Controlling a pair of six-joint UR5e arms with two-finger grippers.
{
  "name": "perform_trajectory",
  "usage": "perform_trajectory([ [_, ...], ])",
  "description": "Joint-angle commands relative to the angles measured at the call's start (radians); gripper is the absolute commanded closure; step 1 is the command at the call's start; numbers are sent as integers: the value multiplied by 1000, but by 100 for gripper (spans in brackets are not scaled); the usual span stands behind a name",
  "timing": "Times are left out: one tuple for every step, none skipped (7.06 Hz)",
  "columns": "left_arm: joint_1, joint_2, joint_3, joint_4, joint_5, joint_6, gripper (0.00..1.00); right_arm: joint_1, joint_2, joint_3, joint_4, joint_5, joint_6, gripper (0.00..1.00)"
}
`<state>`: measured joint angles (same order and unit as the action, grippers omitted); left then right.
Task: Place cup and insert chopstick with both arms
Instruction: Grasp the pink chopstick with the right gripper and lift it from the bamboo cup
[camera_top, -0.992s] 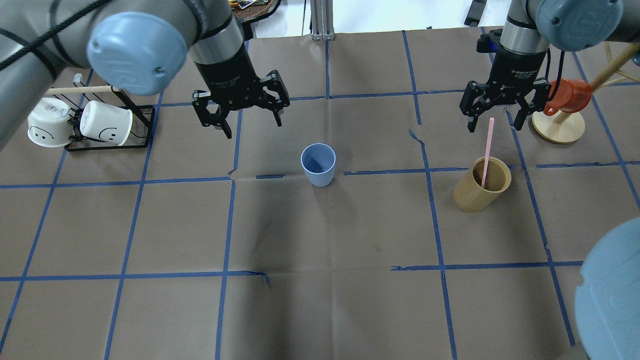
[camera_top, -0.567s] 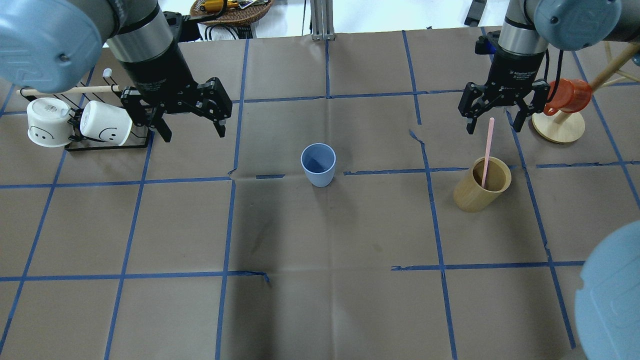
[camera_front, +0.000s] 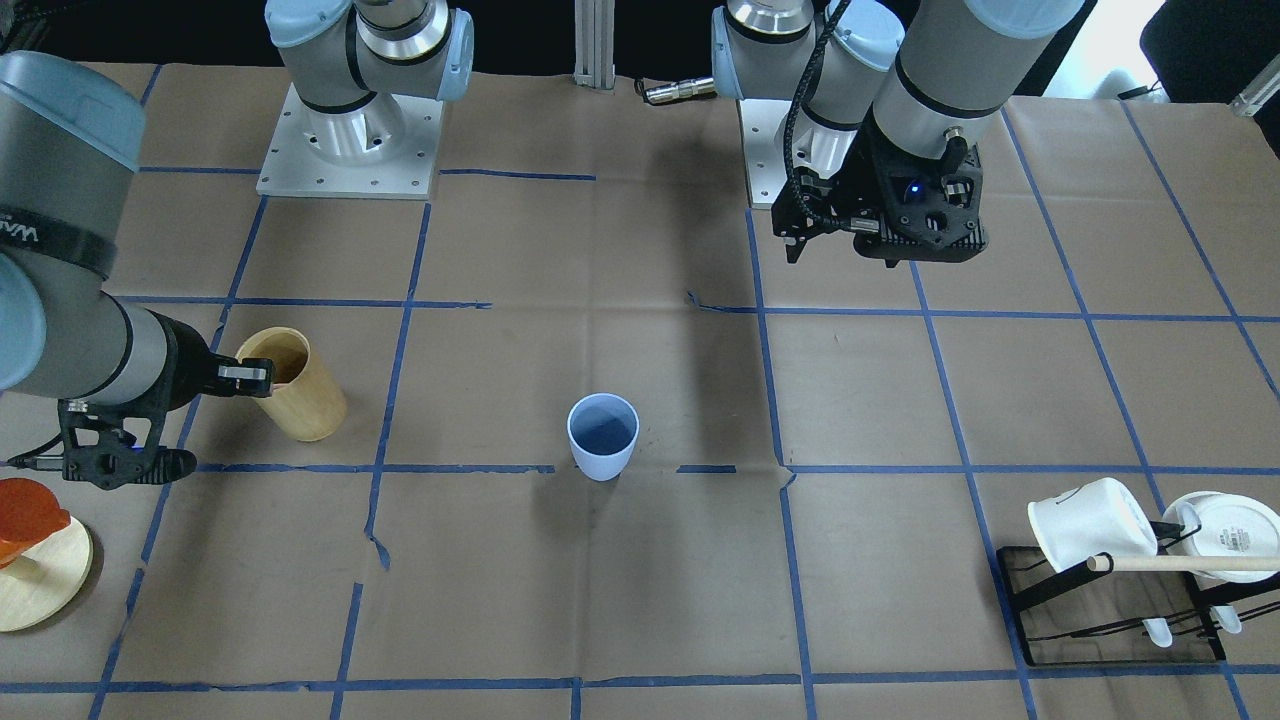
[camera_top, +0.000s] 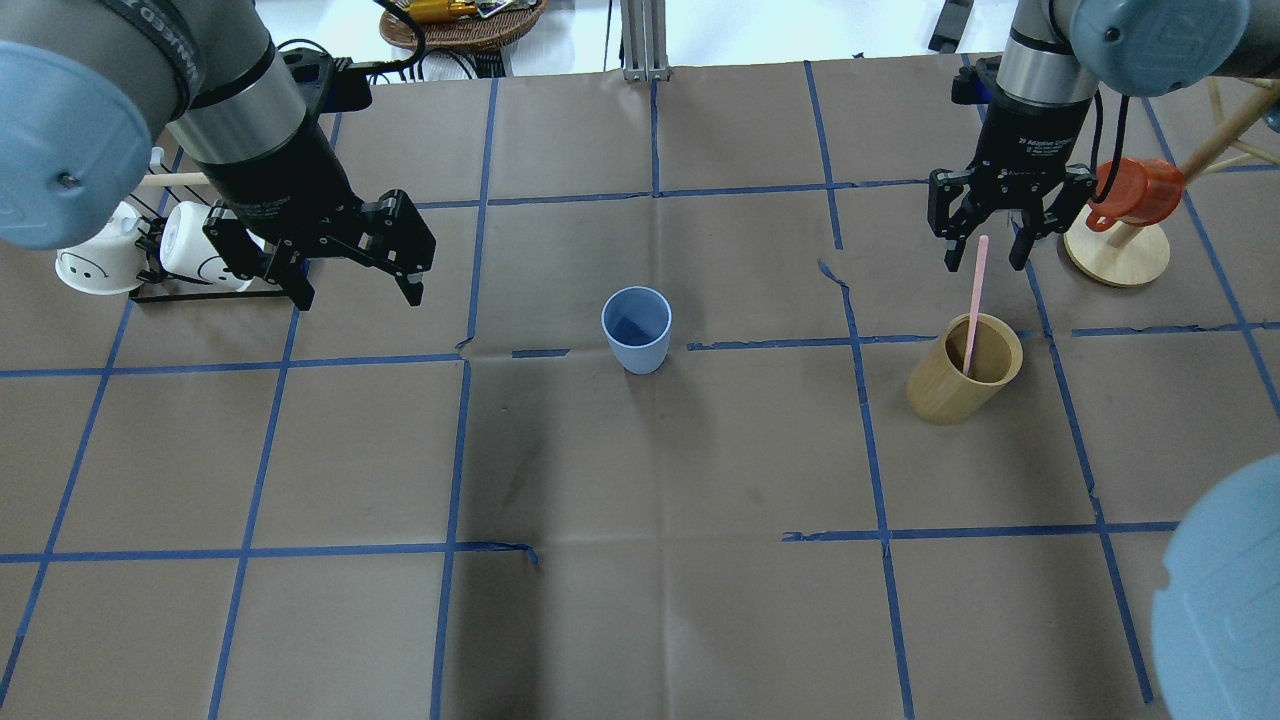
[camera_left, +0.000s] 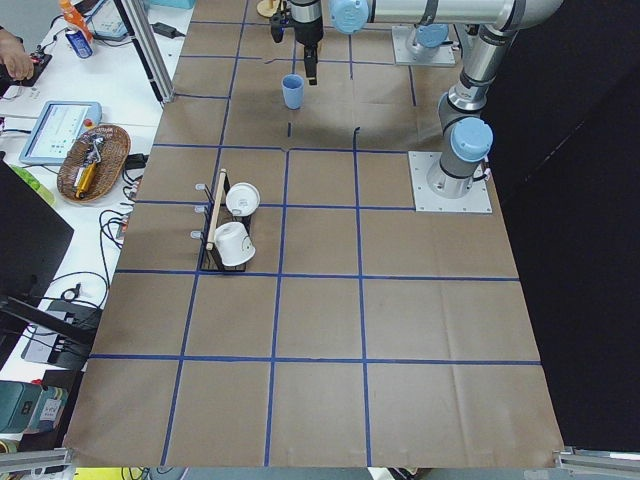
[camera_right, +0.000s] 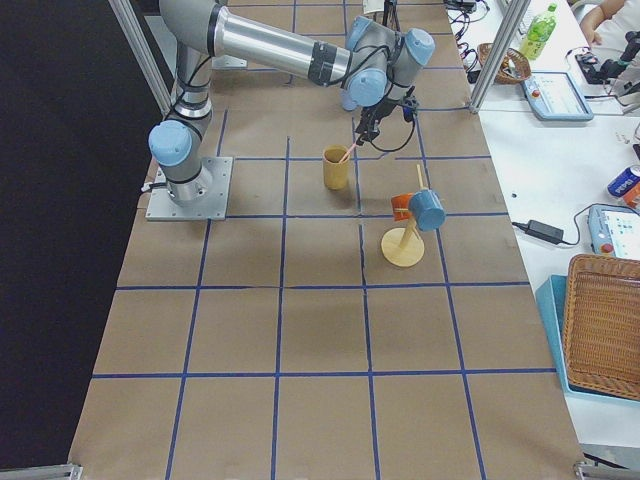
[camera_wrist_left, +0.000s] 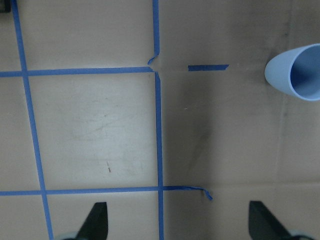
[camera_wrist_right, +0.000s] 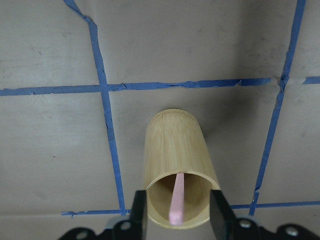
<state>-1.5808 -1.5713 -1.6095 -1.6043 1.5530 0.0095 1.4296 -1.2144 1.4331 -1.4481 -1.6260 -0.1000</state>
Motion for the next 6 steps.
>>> perform_trajectory([
  [2,7,0,36,-1,-2,0,0,1,-5,-6,9,0,80],
  [2,4,11,46,1,0,0,0,1,-8,-5,9,0,88],
  [1,7,5,46,1,0,0,0,0,-19,1,8,0,90],
  [2,5,5,46,1,-2,0,0,0,-32,6,8,0,91],
  [4,7,2,44,2,-2,0,0,-2,-37,12,8,3,93],
  [4,7,-1,44,2,0,0,0,-2,-52,14,2,3,94],
])
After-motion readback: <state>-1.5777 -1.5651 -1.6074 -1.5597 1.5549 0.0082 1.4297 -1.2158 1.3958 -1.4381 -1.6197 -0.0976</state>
